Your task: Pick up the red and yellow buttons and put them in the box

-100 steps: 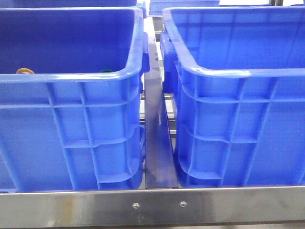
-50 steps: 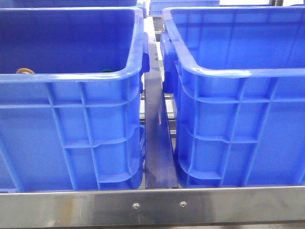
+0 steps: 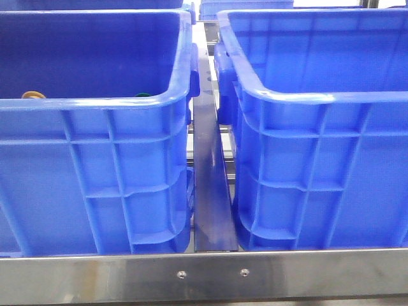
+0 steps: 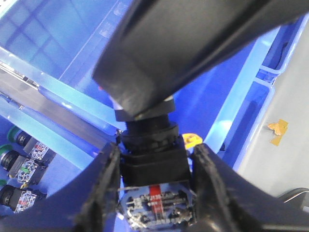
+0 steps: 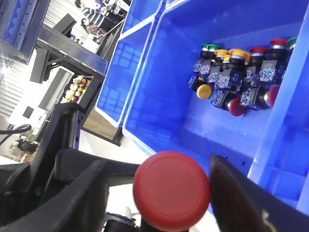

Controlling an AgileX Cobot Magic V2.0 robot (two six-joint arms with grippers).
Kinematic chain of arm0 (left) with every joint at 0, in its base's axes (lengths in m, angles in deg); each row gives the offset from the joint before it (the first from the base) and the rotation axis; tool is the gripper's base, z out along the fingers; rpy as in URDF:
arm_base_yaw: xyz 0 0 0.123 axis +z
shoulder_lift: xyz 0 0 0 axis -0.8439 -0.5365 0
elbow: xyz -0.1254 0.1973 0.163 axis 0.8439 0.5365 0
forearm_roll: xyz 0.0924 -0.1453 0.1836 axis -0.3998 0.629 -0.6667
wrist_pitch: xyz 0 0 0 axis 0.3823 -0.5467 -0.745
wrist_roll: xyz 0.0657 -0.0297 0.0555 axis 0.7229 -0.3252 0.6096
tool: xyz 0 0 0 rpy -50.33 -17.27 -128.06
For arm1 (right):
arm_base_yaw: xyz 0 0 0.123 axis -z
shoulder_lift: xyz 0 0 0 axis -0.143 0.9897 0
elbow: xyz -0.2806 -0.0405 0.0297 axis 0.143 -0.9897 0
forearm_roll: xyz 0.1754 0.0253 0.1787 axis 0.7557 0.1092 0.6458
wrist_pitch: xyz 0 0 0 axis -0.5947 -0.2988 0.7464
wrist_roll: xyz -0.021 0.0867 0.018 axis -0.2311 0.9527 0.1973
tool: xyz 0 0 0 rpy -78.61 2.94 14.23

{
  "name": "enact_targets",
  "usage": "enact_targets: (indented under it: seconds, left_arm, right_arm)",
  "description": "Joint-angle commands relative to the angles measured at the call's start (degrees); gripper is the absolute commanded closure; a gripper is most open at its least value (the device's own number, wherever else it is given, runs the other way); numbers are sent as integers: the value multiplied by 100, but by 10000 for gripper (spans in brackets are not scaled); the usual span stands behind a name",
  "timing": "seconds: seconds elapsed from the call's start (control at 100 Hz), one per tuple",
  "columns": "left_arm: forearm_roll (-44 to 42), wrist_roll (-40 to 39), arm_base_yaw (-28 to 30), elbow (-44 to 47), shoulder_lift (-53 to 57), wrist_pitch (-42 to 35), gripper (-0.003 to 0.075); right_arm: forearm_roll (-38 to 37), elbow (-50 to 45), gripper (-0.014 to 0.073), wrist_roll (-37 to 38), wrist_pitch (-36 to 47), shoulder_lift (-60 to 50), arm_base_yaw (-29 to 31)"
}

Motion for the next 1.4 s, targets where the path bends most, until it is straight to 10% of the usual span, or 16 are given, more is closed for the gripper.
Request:
enact_targets:
  seconds: [0.0,0.23,0.5,0.75,1.18,1.39]
  left_arm:
    - [-162,-37,-48,-155,193,-298,739]
    - [-162,-37,-48,-155,193,-298,739]
    - [-252,-37,-48,-155,193,-298,738]
    - [-336,59,-48,-155,193,-298,714]
    - [-255,-298,-48,-155,193,-112,169]
    - [-307,-302,-48,-168,208,-19,143]
  right_arm:
    - [489,220,137,-131,-307,39,-7]
    - [674,220,142,-299,-641,207,-7]
    - [674,220,435,-299,-679,207,-7]
    - [674,220,452,-310,-654,207,-7]
    - [669,220,452,-393,-538,207,-7]
    - [669,220,452,-438,-375,207,-1]
